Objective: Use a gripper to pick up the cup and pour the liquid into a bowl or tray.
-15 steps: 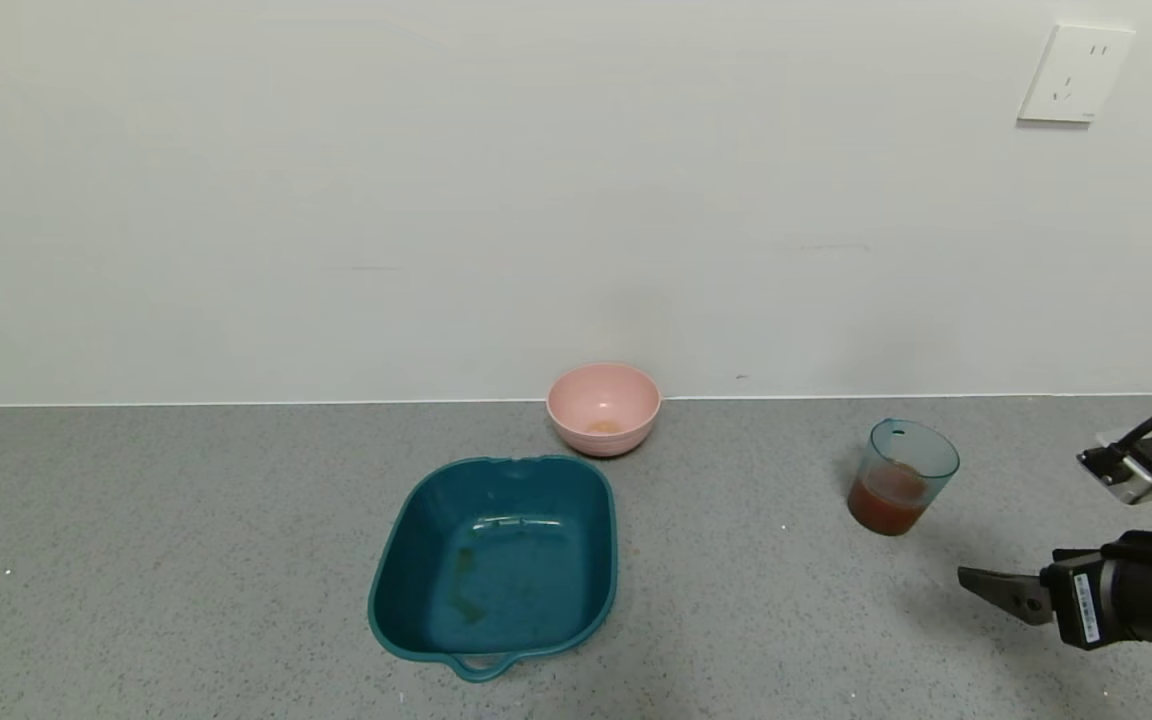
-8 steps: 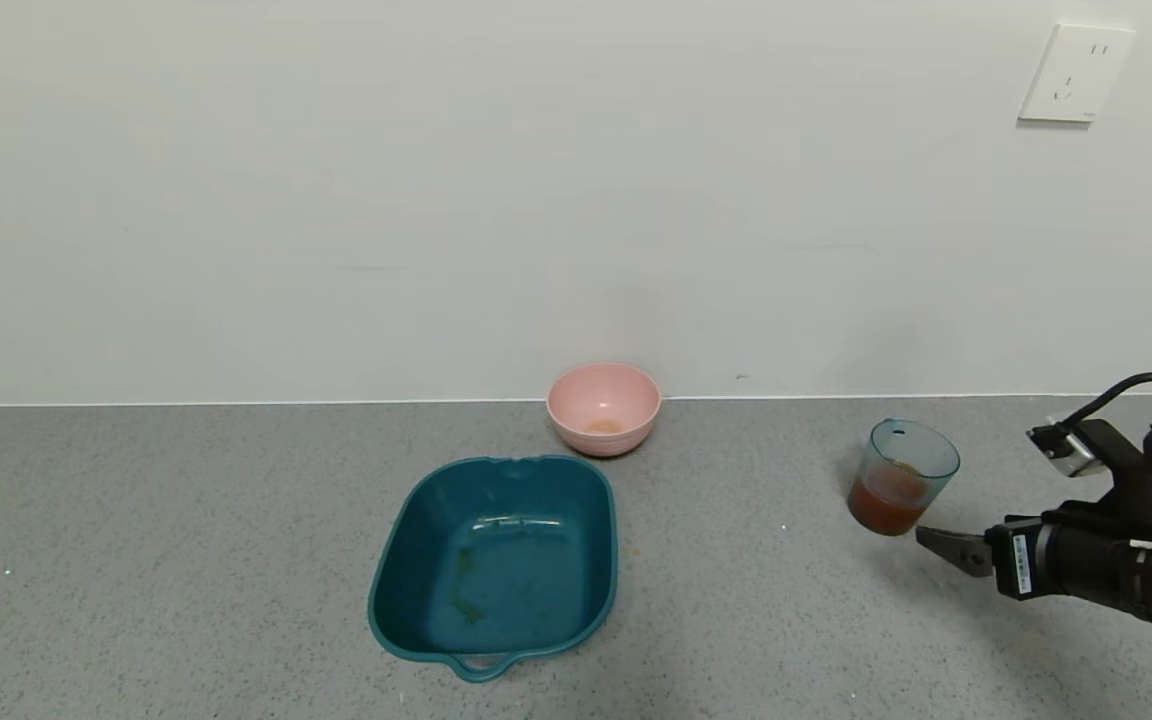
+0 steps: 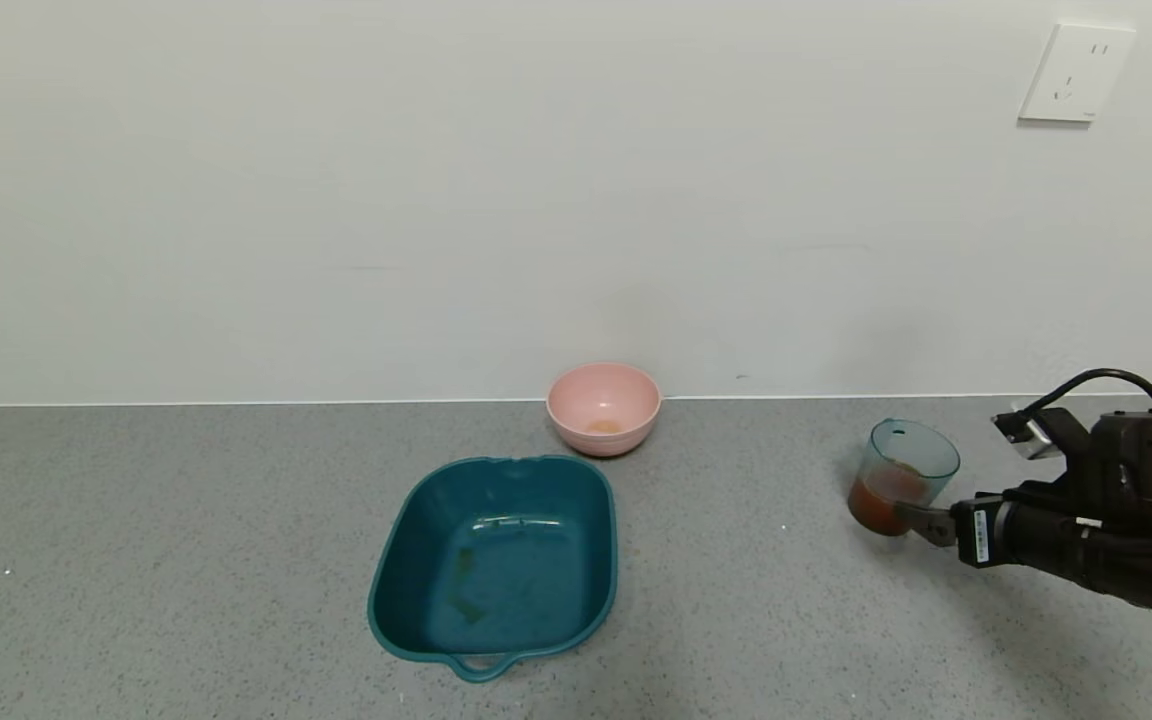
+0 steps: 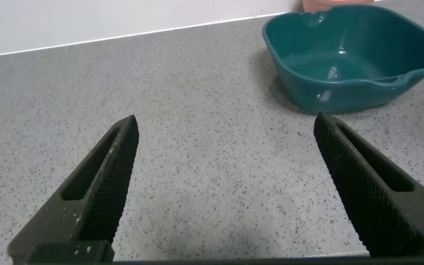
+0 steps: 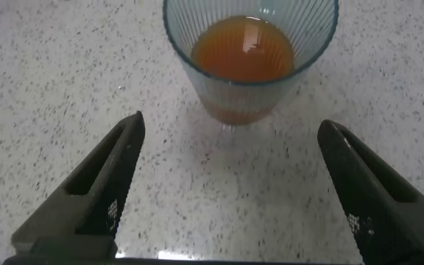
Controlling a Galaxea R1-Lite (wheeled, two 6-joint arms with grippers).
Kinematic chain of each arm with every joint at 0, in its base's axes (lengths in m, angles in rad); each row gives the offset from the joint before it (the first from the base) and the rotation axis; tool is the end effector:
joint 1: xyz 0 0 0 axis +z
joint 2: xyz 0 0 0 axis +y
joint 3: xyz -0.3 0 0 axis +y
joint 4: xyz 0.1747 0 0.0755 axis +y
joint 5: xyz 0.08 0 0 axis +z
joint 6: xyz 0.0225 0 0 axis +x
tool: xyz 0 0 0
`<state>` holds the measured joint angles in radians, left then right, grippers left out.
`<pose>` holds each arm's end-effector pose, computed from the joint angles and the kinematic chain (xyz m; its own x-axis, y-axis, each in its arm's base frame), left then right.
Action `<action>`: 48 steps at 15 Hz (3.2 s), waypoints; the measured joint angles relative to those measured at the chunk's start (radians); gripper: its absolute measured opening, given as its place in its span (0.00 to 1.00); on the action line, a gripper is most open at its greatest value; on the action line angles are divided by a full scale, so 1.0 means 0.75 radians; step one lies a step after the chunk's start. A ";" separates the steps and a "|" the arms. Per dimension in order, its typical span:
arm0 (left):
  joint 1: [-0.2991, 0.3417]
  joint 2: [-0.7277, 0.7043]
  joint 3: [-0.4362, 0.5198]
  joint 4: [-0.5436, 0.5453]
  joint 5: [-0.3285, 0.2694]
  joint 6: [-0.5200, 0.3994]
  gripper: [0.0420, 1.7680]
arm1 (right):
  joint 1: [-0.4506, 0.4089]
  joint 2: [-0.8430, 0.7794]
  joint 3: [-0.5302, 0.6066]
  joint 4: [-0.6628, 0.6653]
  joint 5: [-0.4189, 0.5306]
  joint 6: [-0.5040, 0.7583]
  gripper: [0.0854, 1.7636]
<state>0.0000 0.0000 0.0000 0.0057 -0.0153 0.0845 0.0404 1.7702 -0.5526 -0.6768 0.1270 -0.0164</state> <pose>-0.0228 -0.0003 0.0749 0.9999 -0.0153 -0.0057 0.0157 0.9963 0.0843 0.2781 0.0141 0.1036 0.8446 0.1609 -0.5107 -0.1570 0.9863 0.0511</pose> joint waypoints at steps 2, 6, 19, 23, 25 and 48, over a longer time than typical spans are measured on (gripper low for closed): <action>0.000 0.000 0.000 0.001 0.000 0.000 0.97 | -0.007 0.057 -0.034 -0.034 0.000 0.001 0.97; 0.000 0.000 0.000 0.001 0.000 0.000 0.97 | -0.015 0.135 -0.112 -0.056 0.001 0.002 0.97; 0.000 0.000 0.000 0.001 0.000 0.000 0.97 | -0.017 0.326 -0.231 -0.162 -0.001 0.003 0.97; 0.000 0.000 0.000 0.001 0.000 0.001 0.97 | -0.018 0.345 -0.233 -0.167 0.000 0.003 0.97; 0.000 0.000 0.000 0.000 0.000 0.000 0.97 | -0.023 0.354 -0.234 -0.170 0.000 0.002 0.97; 0.000 0.000 0.000 0.001 0.000 0.000 0.97 | -0.027 0.335 -0.234 -0.166 -0.001 0.003 0.75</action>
<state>0.0000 0.0000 0.0000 0.0062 -0.0153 0.0847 0.0200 2.0215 -0.7279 -0.8013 0.1260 -0.0143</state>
